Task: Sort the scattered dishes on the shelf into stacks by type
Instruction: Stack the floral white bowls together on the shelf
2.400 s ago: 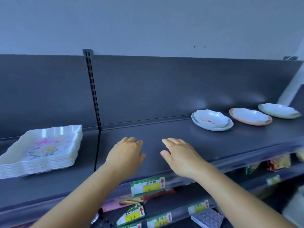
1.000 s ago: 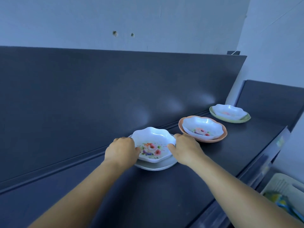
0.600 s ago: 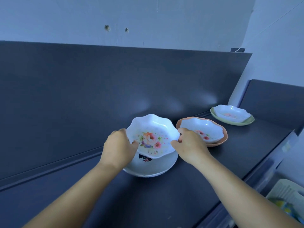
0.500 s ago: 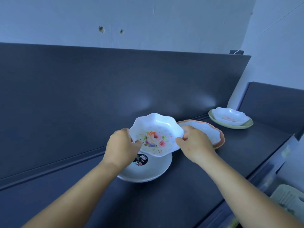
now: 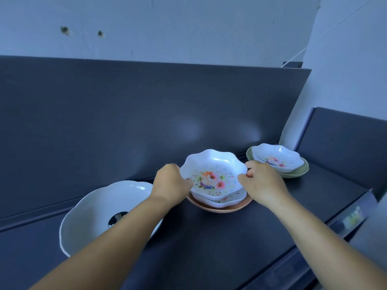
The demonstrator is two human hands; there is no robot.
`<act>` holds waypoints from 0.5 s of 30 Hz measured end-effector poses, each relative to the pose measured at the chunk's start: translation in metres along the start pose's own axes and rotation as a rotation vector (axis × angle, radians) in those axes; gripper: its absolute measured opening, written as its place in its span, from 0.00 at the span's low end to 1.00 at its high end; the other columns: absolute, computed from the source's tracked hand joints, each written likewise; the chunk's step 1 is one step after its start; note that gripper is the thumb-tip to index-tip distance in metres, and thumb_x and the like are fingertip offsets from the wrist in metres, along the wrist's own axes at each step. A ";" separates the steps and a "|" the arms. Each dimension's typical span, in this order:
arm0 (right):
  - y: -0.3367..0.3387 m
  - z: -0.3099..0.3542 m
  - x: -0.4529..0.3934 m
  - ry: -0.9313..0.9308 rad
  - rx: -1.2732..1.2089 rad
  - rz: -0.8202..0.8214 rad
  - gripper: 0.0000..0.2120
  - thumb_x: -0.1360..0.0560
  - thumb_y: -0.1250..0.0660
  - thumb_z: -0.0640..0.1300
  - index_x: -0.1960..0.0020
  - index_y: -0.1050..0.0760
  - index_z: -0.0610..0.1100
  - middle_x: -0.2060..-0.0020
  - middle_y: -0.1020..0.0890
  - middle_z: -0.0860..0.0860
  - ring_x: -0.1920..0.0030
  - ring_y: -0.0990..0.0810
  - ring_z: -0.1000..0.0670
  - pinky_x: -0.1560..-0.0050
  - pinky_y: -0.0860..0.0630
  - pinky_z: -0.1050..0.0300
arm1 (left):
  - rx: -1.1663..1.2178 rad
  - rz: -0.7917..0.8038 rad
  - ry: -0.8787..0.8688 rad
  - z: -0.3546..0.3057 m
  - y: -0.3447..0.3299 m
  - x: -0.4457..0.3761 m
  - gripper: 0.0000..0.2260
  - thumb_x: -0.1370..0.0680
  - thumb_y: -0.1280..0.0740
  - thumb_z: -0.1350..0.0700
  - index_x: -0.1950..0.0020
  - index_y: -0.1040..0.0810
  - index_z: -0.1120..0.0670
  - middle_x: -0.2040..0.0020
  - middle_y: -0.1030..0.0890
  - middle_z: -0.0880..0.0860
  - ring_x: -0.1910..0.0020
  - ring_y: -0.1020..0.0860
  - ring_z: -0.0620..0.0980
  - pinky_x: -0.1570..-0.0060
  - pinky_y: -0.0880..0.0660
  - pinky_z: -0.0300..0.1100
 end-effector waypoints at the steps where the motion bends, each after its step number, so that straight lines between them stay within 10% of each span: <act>1: -0.001 -0.005 -0.002 -0.003 -0.004 0.015 0.10 0.28 0.38 0.42 0.64 0.38 0.43 0.74 0.34 0.52 0.71 0.37 0.49 0.70 0.41 0.56 | -0.012 0.011 0.009 -0.001 -0.005 -0.001 0.13 0.27 0.34 0.59 0.67 0.37 0.57 0.72 0.34 0.51 0.73 0.37 0.49 0.74 0.39 0.38; 15: -0.015 -0.033 -0.016 0.002 0.113 0.144 0.08 0.25 0.38 0.49 0.58 0.33 0.46 0.59 0.26 0.50 0.60 0.28 0.47 0.72 0.41 0.58 | -0.159 0.053 0.050 -0.005 -0.024 -0.011 0.04 0.28 0.34 0.59 0.60 0.26 0.59 0.65 0.24 0.54 0.67 0.29 0.52 0.73 0.35 0.39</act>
Point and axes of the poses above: each hand's wrist, its own x-axis away from the middle knuckle, its own y-axis out of the back of the hand, z = x × y, the point moved 4 cm from there along -x, towards the middle knuckle
